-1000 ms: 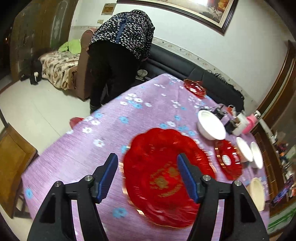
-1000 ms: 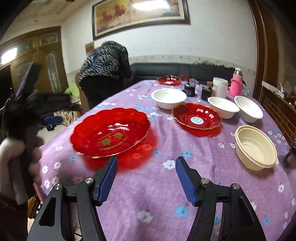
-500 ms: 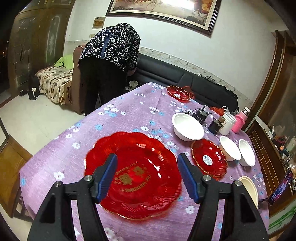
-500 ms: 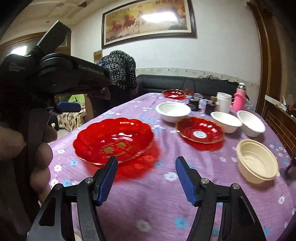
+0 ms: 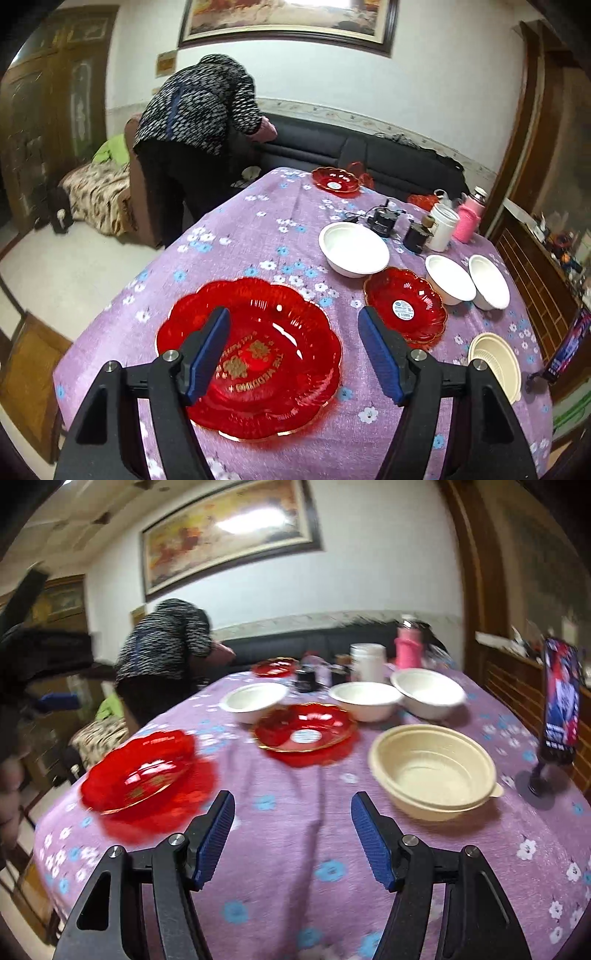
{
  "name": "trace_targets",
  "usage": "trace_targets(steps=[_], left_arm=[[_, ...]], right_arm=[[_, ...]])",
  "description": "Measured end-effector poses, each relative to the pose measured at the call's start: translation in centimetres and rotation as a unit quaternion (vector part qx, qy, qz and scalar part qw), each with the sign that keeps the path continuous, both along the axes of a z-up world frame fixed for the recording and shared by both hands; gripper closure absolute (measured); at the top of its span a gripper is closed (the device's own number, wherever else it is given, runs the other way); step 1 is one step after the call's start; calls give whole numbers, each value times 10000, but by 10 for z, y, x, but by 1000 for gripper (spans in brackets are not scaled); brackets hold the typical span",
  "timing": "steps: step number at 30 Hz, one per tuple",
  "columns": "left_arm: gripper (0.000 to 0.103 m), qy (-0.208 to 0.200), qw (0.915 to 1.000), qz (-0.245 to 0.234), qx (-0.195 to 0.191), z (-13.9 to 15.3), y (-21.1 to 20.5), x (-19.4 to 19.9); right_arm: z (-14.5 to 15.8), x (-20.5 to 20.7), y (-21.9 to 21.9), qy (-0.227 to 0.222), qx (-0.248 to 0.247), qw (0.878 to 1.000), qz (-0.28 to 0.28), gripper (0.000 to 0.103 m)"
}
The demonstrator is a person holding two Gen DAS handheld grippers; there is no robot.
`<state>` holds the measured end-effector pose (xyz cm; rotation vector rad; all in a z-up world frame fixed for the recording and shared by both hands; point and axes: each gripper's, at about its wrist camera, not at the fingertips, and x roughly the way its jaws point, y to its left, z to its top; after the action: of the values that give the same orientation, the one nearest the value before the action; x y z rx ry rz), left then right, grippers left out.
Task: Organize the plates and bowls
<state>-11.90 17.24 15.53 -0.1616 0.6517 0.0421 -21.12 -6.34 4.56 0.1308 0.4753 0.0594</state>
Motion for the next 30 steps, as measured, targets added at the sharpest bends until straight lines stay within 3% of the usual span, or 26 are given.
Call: trace_targets(steps=[5,11,14,20,23,26,29,30], left_arm=[[28,109,9983,-562,109,-11,-9,21],[28,452,9915,-1209,-153,-28,-22,50],[28,520,9900,-1277,-298,-33,-25,60],[28,733,9876,-1247,-618,-43,-25,75],[28,811,9871,-1239,-608,-44,-25,80],[28,842,9869,-1233,-614,-45,-26,86],[28,973,9845,-1282,-699,-47,-29,98],[28,1017,9836,-1302,-725,-48,-31,102]], right_arm=[[12,25,-19,86,-8,9998,-191,33],[31,94,-59,919,476,9943,-256,33],[36,146,-75,1488,868,9849,-174,33],[15,247,-77,2570,793,9621,-456,33],[-2,273,-78,2934,933,9490,-676,36],[-20,294,-75,3226,920,9390,-760,48],[-39,304,-74,3510,1046,9283,-646,85],[-42,304,-76,3563,1102,9257,-628,86]])
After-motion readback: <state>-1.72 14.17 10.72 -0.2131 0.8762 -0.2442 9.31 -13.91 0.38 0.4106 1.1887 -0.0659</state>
